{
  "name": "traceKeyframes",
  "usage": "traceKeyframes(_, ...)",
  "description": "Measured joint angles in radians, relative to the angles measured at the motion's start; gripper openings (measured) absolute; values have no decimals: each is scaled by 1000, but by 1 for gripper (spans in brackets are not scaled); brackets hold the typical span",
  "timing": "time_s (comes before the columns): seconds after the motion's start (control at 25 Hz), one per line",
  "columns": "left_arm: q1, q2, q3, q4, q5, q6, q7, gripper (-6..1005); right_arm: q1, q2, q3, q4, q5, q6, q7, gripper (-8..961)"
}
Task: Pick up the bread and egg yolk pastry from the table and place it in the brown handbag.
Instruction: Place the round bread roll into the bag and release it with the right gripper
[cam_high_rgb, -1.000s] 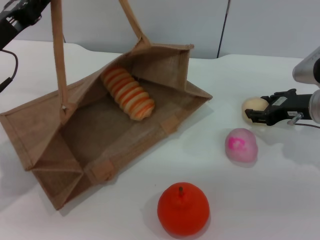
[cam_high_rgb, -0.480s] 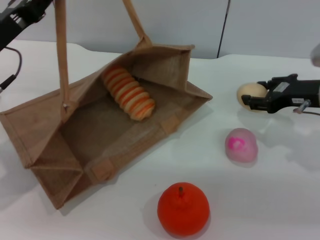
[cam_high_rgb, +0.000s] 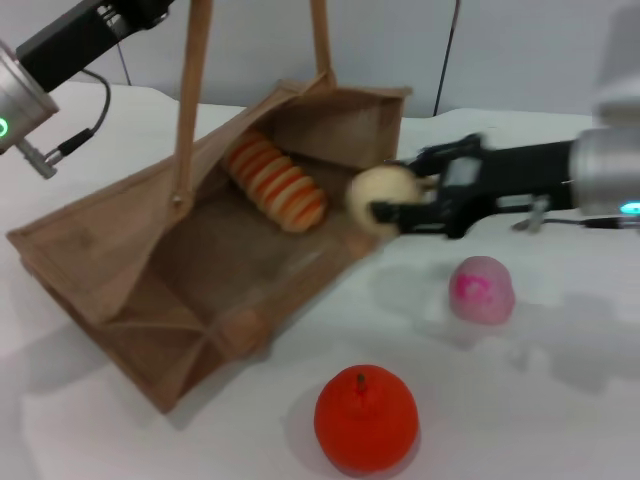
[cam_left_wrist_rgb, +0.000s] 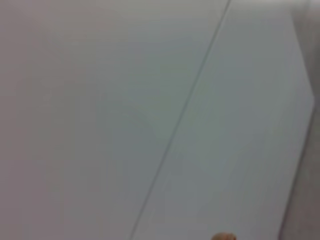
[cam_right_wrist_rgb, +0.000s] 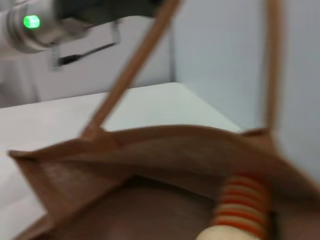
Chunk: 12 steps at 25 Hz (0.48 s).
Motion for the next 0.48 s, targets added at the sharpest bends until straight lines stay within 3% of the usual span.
traceKeyframes(0.12, -21, 0, 2, 2, 1, -30, -16, 214, 93, 1, -116, 106, 26, 30, -8, 544)
traceKeyframes(0.48, -49, 5, -6, 10, -29, -102, -57, 221, 175, 2, -359, 215, 136, 214, -10, 537)
